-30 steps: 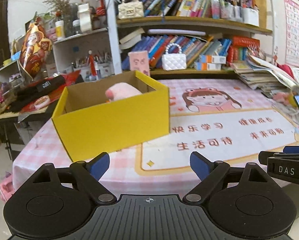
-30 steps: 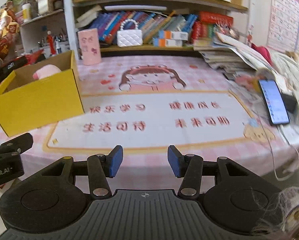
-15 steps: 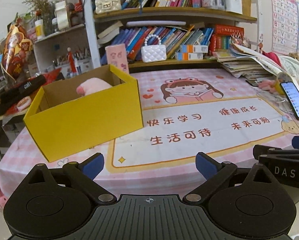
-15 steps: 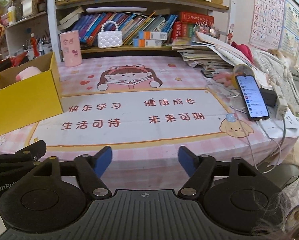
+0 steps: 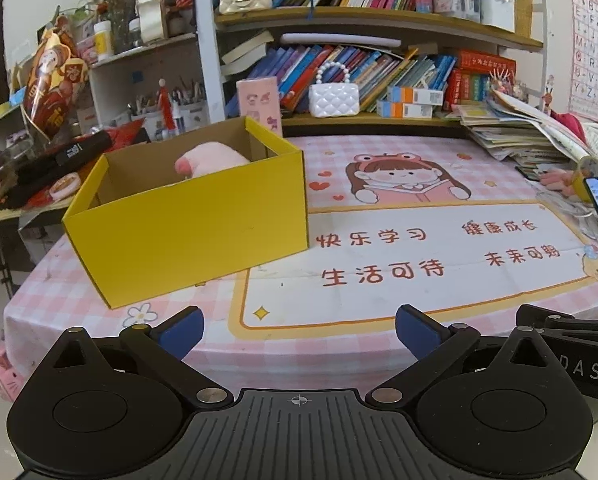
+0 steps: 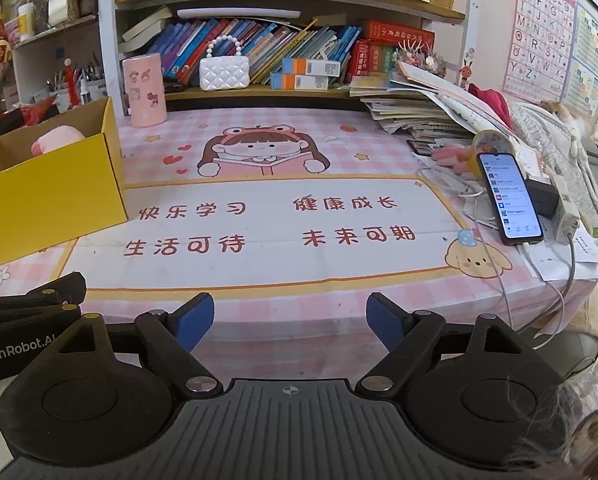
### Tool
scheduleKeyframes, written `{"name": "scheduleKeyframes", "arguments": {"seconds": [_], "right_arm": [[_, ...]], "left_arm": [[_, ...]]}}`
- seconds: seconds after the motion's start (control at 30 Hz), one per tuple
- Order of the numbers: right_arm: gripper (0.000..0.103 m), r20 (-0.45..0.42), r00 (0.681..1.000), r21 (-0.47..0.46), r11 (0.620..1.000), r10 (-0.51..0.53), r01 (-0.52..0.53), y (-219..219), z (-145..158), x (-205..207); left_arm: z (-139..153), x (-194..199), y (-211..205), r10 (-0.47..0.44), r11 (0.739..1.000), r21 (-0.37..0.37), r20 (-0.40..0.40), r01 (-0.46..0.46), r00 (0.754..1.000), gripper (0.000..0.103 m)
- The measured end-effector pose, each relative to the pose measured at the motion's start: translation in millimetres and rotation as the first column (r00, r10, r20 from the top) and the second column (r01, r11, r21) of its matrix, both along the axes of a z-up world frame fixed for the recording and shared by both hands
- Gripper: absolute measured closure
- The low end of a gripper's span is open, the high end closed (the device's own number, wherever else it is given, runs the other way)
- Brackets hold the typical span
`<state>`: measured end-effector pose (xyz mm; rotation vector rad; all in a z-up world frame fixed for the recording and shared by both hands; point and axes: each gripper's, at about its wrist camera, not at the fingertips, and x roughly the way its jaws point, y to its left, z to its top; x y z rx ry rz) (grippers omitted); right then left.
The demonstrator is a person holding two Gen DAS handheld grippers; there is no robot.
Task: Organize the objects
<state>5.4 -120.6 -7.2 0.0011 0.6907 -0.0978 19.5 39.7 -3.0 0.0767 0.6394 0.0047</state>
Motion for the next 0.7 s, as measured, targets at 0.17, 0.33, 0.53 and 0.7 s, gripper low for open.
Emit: {"name": "scheduleKeyframes", "arguments": {"seconds": [0.17,0.33,0.53,0.7], "right_arm": [[0.019,-0.005,1.000,0.001,1.000,-0.001,0.001,0.8,-0.8,1.0],[0.019,-0.005,1.000,0.000,1.000,0.000,0.000,1.2,-0.5,1.4],[0.016,-0.006,1.000,0.002,1.000,0.000,0.000,1.8,-1.0,1.9],[0.016,-0.008,1.000,0.001,1.000,0.000,0.000,1.8,-1.2,2.4]], "left_arm": [[-0.4,-0.5,2.1,0.004,1.000,-0.001,-0.004,-0.004,1.000,0.000],[-1.4,-0.2,4.7,0.011,1.000,-0.009,-0.017,-0.011,1.000,0.000],[-1.3,0.6,6.5,0.015,1.000,-0.008,-0.017,-0.015,1.000,0.000],[-1.5,1.1,6.7,0.013,1.000,-0.004,-0.018,-0.014,1.000,0.000]]}}
